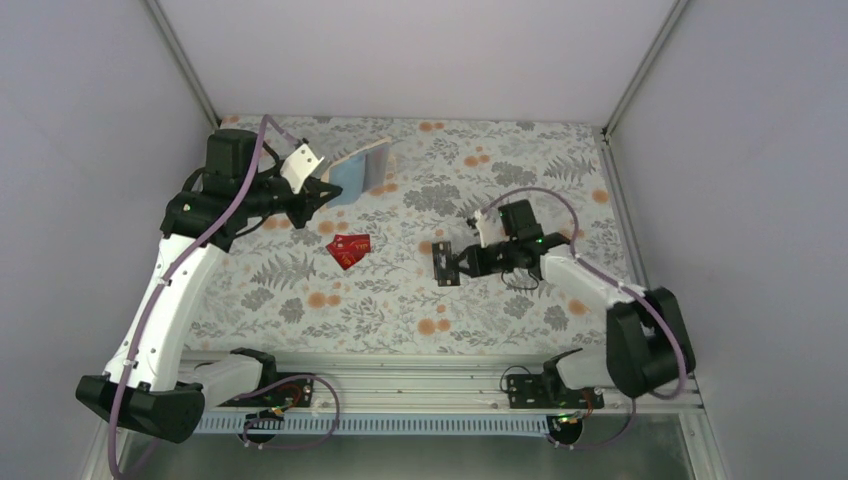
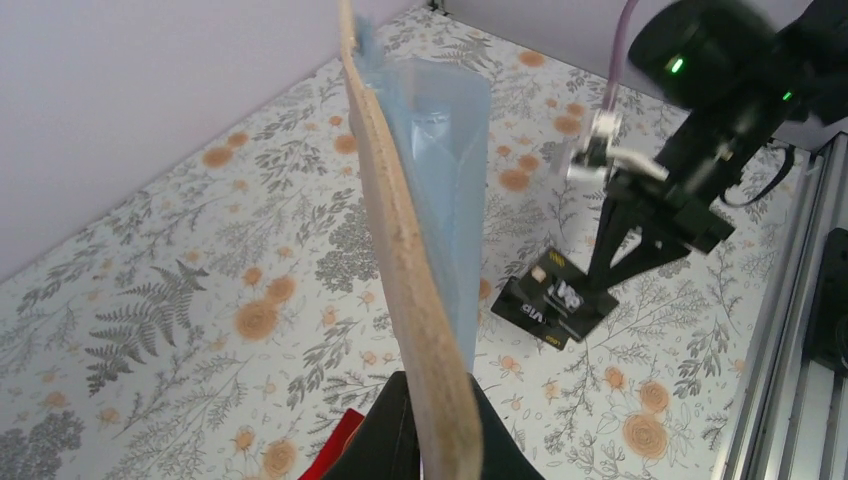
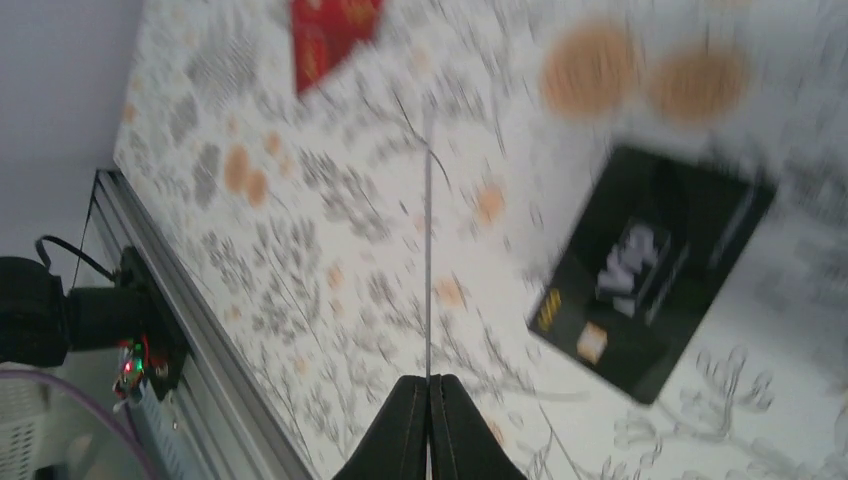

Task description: Take the credit cards out of the card holder

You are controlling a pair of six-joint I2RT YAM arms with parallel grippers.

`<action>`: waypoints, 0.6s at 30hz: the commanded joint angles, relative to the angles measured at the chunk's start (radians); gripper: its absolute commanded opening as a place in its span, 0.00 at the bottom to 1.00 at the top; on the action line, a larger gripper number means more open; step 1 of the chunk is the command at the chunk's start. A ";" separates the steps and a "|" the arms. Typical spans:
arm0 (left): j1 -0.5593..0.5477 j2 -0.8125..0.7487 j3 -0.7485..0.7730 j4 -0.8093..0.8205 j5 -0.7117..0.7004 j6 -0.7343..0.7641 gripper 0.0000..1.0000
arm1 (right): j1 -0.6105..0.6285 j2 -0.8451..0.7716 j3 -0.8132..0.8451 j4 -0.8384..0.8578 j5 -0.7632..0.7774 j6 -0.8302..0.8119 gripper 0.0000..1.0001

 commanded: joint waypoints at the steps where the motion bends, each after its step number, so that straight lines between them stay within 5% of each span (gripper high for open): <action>1: 0.002 -0.022 -0.004 0.031 0.000 -0.018 0.02 | -0.020 0.103 -0.070 0.103 -0.120 0.030 0.04; 12: 0.002 -0.018 -0.005 0.022 0.036 -0.009 0.02 | -0.087 0.250 -0.081 0.103 0.021 0.001 0.04; 13: 0.003 -0.016 -0.003 0.021 0.041 -0.009 0.02 | -0.091 0.253 -0.076 0.101 0.019 0.001 0.09; 16: 0.002 -0.016 0.005 0.014 0.067 -0.002 0.02 | -0.096 0.250 -0.033 0.040 0.088 -0.008 0.43; 18: 0.002 -0.016 0.015 -0.001 0.122 0.014 0.02 | -0.096 0.209 0.002 -0.008 0.173 0.009 0.53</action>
